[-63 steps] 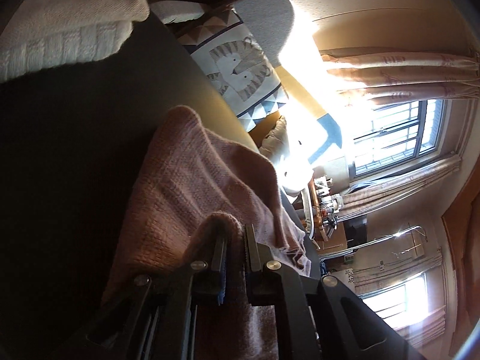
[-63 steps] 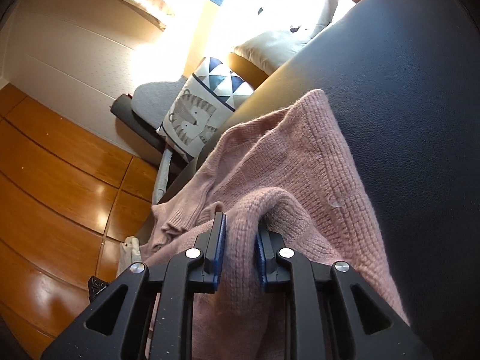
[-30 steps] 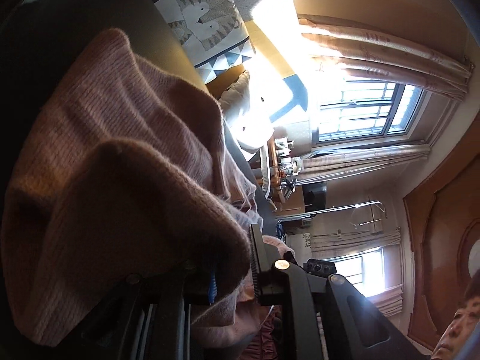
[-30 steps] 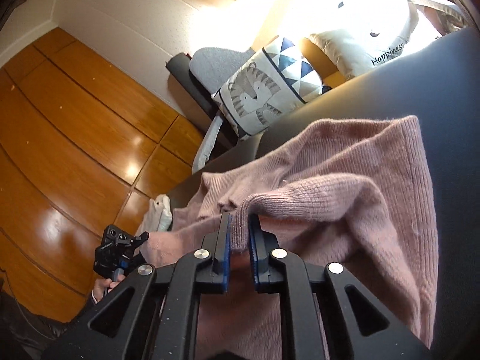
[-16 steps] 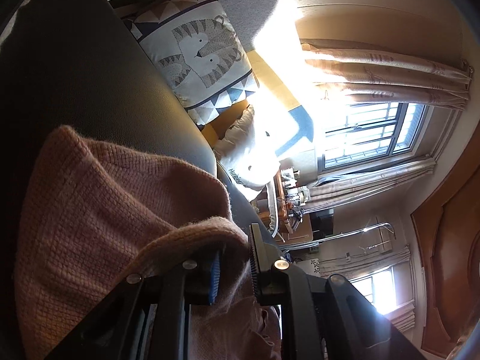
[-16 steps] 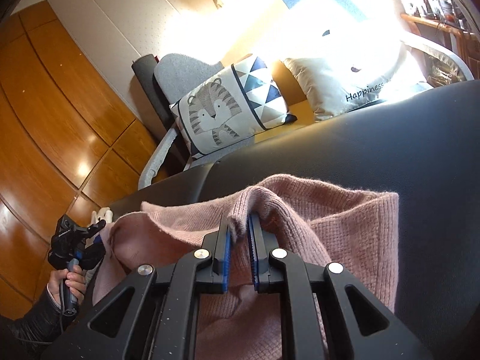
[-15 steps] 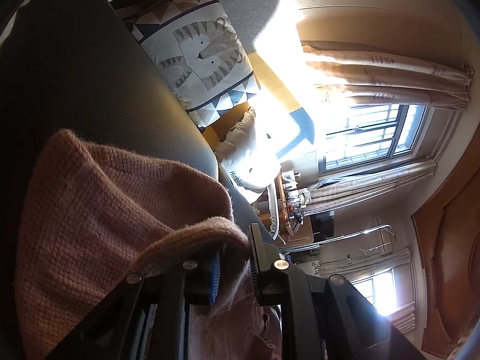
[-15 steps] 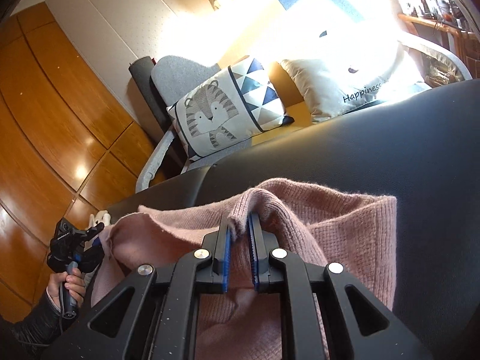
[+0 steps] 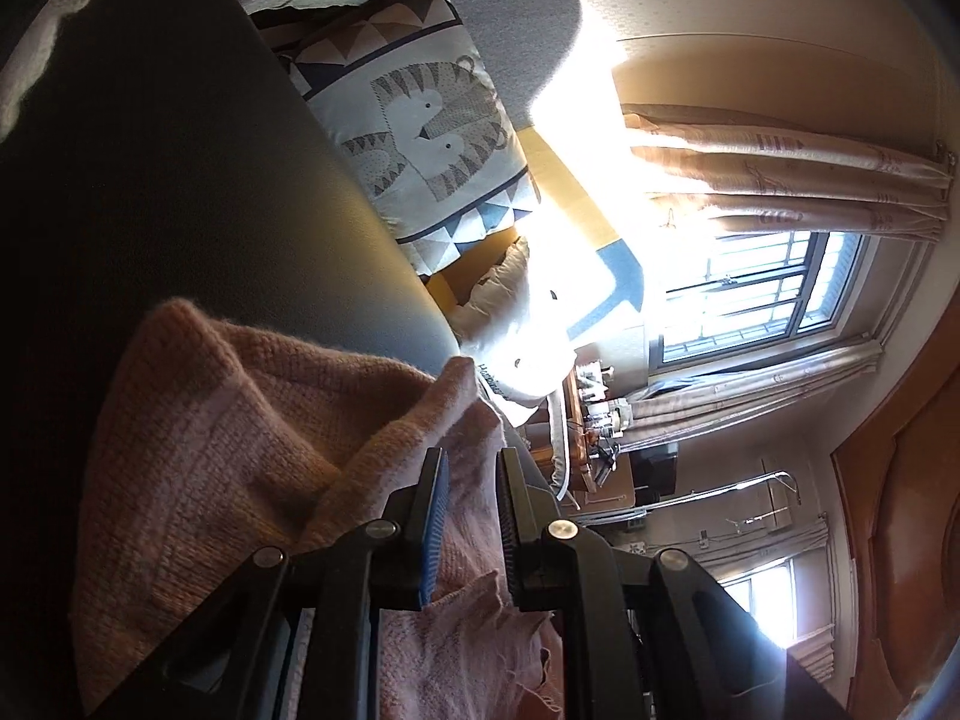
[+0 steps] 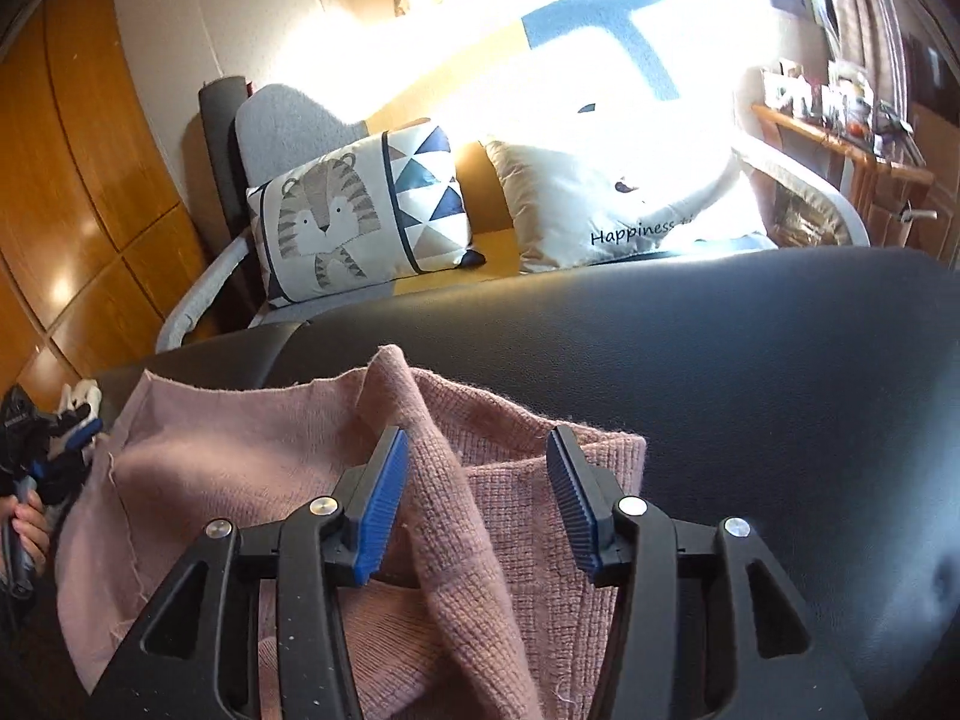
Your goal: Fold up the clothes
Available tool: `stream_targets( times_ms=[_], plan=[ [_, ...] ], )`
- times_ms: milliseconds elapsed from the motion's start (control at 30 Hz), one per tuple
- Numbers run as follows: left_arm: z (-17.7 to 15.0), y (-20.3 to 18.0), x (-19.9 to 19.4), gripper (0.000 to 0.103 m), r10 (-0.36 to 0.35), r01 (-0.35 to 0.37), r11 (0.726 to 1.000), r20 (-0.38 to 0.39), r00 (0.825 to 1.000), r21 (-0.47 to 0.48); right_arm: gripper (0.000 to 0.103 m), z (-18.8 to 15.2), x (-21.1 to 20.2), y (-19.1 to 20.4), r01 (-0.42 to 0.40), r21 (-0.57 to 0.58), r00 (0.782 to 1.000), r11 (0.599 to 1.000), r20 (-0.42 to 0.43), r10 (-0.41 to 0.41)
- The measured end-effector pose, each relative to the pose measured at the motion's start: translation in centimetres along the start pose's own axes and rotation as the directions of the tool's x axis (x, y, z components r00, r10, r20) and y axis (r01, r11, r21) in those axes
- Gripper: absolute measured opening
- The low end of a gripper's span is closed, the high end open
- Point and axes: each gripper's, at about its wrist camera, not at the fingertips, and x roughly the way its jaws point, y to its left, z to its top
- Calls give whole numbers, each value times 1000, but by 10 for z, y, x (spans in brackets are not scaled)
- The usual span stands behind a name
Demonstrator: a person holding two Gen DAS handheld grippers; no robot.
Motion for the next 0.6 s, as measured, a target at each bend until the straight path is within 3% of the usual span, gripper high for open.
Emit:
stream_targets(
  times_ms=[67, 167, 233, 367, 433, 500, 600],
  plan=[
    [-7, -11, 9, 15, -13, 14, 999, -30, 999, 37, 52, -5, 10, 19, 29, -127, 999, 992, -30, -33],
    [-15, -22, 29, 16, -1, 7, 996, -74, 997, 89, 58, -15, 39, 42, 81, -325, 981, 942, -141, -133],
    [-17, -20, 42, 17, 55, -45, 994, -97, 994, 104, 58, -21, 53, 38, 126, -358, 965, 925, -172, -198],
    [-9, 5, 49, 12, 179, -173, 982, -69, 981, 76, 58, -14, 53, -7, 223, -218, 954, 950, -152, -259],
    [-2, 10, 40, 11, 195, -194, 979, -15, 981, 62, 59, -11, 56, -30, 255, -171, 947, 952, -155, -282],
    [4, 12, 33, 11, 231, -232, 971, 28, 973, 62, 67, -10, 62, -43, 271, -150, 940, 951, -170, -295],
    [9, 22, 30, 11, 232, -233, 972, 31, 972, 40, 72, -9, 63, -58, 240, -38, 952, 970, -184, -243]
  ],
)
